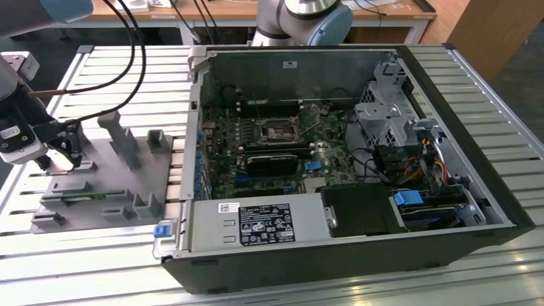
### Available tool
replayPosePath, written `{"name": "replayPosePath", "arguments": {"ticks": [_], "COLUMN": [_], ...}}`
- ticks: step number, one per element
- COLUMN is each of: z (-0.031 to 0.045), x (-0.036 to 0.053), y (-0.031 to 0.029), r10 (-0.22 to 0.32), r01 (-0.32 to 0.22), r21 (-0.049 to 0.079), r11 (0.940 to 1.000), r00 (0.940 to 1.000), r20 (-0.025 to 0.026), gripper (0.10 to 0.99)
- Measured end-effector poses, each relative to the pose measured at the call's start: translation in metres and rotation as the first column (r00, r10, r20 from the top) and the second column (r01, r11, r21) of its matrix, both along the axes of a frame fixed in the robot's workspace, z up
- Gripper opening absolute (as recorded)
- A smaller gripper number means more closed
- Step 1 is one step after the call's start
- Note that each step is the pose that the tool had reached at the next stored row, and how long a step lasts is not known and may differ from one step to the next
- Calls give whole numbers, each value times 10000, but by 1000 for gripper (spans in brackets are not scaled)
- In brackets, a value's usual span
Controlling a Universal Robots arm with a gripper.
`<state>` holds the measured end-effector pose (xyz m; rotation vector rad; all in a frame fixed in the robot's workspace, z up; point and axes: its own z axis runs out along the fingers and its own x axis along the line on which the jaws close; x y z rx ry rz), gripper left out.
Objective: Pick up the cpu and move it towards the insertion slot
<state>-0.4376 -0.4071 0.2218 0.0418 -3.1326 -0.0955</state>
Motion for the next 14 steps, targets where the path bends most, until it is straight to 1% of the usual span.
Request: {"name": "replayPosePath", "arguments": {"ticks": [10, 14], "z": [18, 40], "x": [0, 0], "y": [1, 2], "r10": [0, 0], "r01": [0, 0], "r21": [0, -1], "r11": [10000, 10000], "r00": [10000, 10000], "r20": [1, -1], "gripper": [541, 541]}}
